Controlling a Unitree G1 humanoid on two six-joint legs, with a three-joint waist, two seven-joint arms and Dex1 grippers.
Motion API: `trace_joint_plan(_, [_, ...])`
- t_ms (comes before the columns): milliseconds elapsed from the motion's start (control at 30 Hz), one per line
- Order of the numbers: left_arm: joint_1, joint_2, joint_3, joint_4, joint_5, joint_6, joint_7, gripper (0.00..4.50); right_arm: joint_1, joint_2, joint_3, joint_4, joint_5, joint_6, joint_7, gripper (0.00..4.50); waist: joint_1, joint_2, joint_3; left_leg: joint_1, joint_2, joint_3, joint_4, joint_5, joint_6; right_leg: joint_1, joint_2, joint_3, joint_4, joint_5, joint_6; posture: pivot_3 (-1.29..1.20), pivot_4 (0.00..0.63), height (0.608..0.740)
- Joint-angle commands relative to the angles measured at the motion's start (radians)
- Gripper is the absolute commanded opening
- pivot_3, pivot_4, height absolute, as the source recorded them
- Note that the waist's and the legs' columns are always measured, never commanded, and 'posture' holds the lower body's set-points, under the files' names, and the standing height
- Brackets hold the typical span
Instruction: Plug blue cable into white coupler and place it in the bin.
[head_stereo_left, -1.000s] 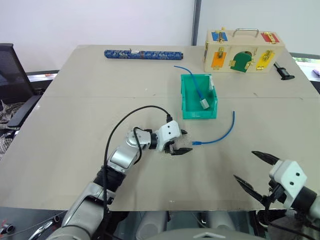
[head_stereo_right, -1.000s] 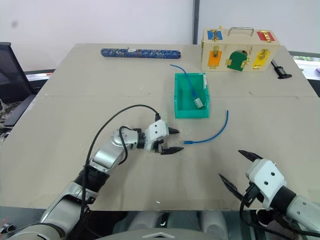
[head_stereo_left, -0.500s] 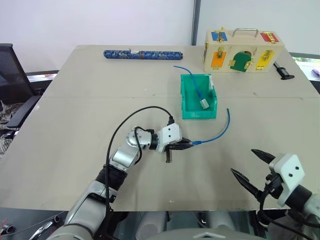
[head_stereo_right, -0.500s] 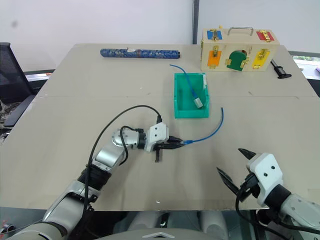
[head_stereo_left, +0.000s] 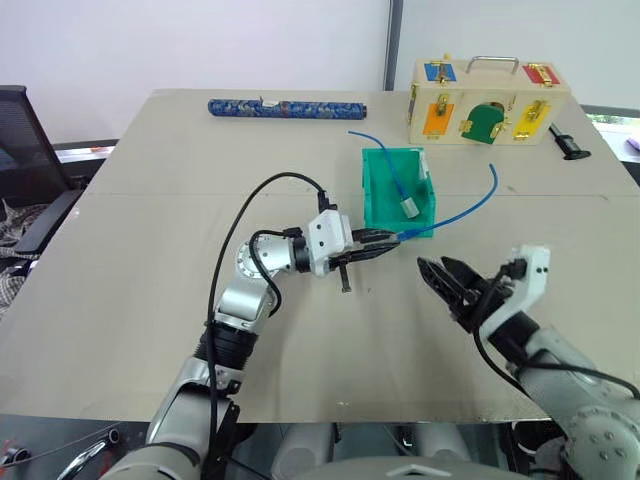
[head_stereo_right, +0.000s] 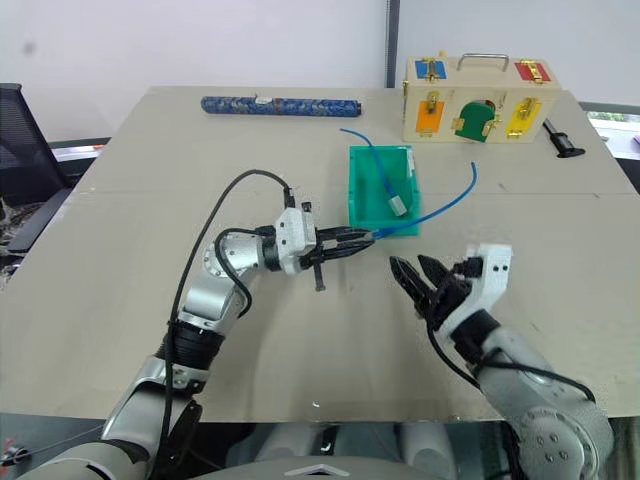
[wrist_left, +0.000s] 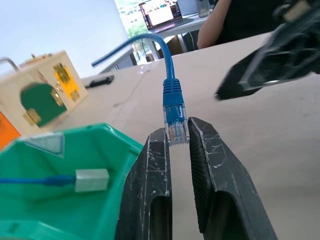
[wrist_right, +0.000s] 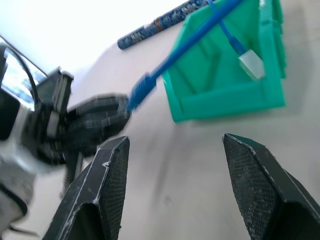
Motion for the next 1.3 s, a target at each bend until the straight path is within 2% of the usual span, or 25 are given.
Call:
trace_joint_plan(33, [-0.024,0.001,0.003,-0.011,0.018,-0.082,0.007,0.0,-0.071,0.01,-0.002,0.043,0.126,-0.016,-0.096,2.86,0.0,0.0,0.0,0.0,0.0,0.0,0.0,0.0,0.0,0.0,0.0,0.0,0.0,0.0,0.0,0.0,0.15,0.74])
trace_joint_plan(167, [-0.021,-0.003,-0.002,-0.023,0.023,-0.091,0.015,0.0,-0.134,-0.001,-0.002,0.087,0.21,-0.057,-0.17,1.55,-0.007,0.0,0.0,0.0,-0.001,0.0,0.0,0.0,0.0,0.0,0.0,0.0,0.0,0.0,0.0,0.0,0.15,0.74])
trace_joint_plan(600, [-0.016,-0.006,-0.016,-0.06,0.024,-0.069,0.036,0.0,-0.166,-0.109,0.085,0.12,0.347,-0.146,-0.248,1.55,-0.023,0.0,0.0,0.0,0.0,0.0,0.0,0.0,0.0,0.0,0.001,0.0,0.001,0.0,0.0,0.0,0.15,0.74])
trace_joint_plan(767, [-0.009,-0.003,-0.021,-0.074,0.024,-0.065,0.036,0.0,-0.17,-0.146,0.106,0.128,0.368,-0.181,-0.263,0.07,-0.024,0.0,0.0,0.0,0.0,0.0,0.0,0.0,0.0,0.0,0.001,0.001,0.001,0.0,0.0,0.0,0.15,0.74])
trace_joint_plan(1033, [0.012,0.017,-0.015,-0.095,-0.015,-0.012,0.021,0.0,-0.168,-0.196,0.137,0.134,0.396,-0.226,-0.266,0.07,-0.023,0.0,0.0,0.0,0.0,0.0,0.0,0.0,0.0,0.0,0.002,0.001,0.001,0.0,0.0,0.0,0.15,0.74])
trace_joint_plan(1067, [0.019,0.02,-0.004,-0.109,-0.029,0.025,0.032,0.99,-0.169,-0.201,0.142,0.136,0.399,-0.23,-0.264,0.0,-0.024,0.0,0.0,0.0,0.0,0.0,0.0,0.0,0.0,0.0,0.002,0.001,0.001,0.0,0.0,0.0,0.15,0.74])
trace_joint_plan(1200, [0.069,0.064,0.057,-0.179,-0.071,0.172,0.082,2.5,-0.162,-0.219,0.157,0.144,0.407,-0.245,-0.249,0.0,-0.026,0.0,0.0,0.0,0.0,0.0,0.0,0.0,0.0,0.0,0.002,0.001,0.001,0.0,0.0,0.0,0.15,0.74])
trace_joint_plan(1267, [0.111,0.106,0.107,-0.221,-0.107,0.267,0.111,3.51,-0.159,-0.226,0.165,0.153,0.406,-0.251,-0.239,0.0,-0.029,0.0,0.0,0.0,0.001,0.0,0.0,0.0,0.0,0.0,0.003,0.002,0.001,0.0,0.0,0.0,0.15,0.74])
trace_joint_plan(1300, [0.13,0.127,0.135,-0.238,-0.12,0.306,0.128,3.51,-0.159,-0.23,0.169,0.159,0.406,-0.253,-0.234,0.0,-0.031,0.0,0.0,0.0,0.001,0.0,0.0,0.0,0.0,0.0,0.003,0.002,0.001,0.0,0.0,0.0,0.15,0.74])
